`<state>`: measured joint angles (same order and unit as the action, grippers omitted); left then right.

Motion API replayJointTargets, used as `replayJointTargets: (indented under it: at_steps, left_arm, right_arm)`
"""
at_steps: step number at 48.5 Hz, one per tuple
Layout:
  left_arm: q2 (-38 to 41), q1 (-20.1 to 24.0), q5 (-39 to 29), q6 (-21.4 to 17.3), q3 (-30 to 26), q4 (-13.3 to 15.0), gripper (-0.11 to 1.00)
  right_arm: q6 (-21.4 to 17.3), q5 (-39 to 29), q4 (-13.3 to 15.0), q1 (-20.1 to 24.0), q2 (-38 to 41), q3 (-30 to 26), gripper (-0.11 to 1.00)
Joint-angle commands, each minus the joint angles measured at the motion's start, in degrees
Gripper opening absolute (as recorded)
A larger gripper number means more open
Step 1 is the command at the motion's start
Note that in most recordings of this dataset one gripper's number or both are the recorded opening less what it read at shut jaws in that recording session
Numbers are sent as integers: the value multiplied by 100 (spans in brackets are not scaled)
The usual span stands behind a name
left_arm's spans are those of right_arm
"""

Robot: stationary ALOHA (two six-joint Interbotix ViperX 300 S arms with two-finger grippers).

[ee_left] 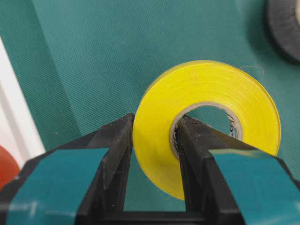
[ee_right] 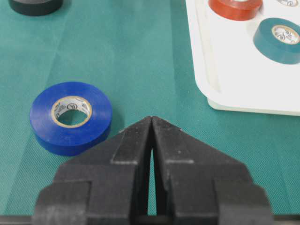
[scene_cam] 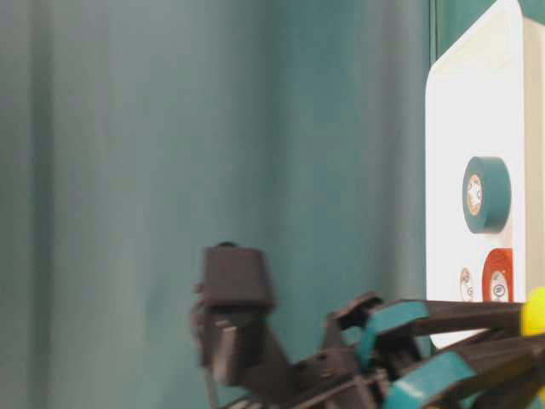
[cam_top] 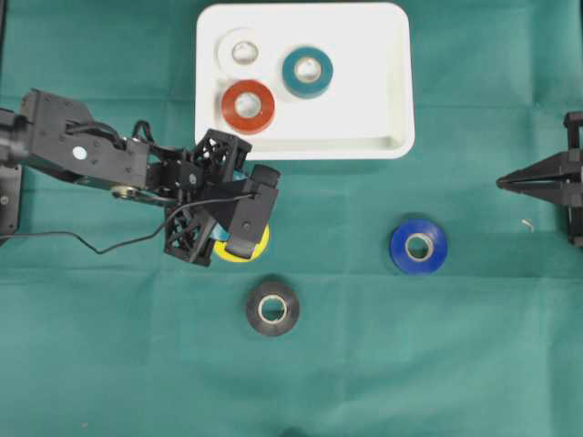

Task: Put the tape into the white case with the left arm.
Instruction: 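Close the left gripper on the yellow roll's edge and lift, then carry the yellow roll into the tray's right side and lower it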

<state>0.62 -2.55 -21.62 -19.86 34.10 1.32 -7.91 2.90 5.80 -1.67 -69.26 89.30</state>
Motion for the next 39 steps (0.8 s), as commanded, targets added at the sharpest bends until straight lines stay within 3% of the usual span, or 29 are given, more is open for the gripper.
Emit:
replayJointTargets:
  at_steps: [1,14,29,39]
  left_arm:
    - [-299,-18,-62,0,-176,0,26]
    - [-237,316,-62,-123,-448,-18,26]
    - [308,1072,-53,-958,-1134,-18,26]
    - [729,1547,-35,-1222,-1758,-18,26]
  right_arm:
    - [9,53,0,-9,35,-62,-9]
    - [9,53,9,-9,26,-62,-9]
    - [9,53,0,-9,26,-53,-9]
    - [9,53,0,-9,9,-53,-9]
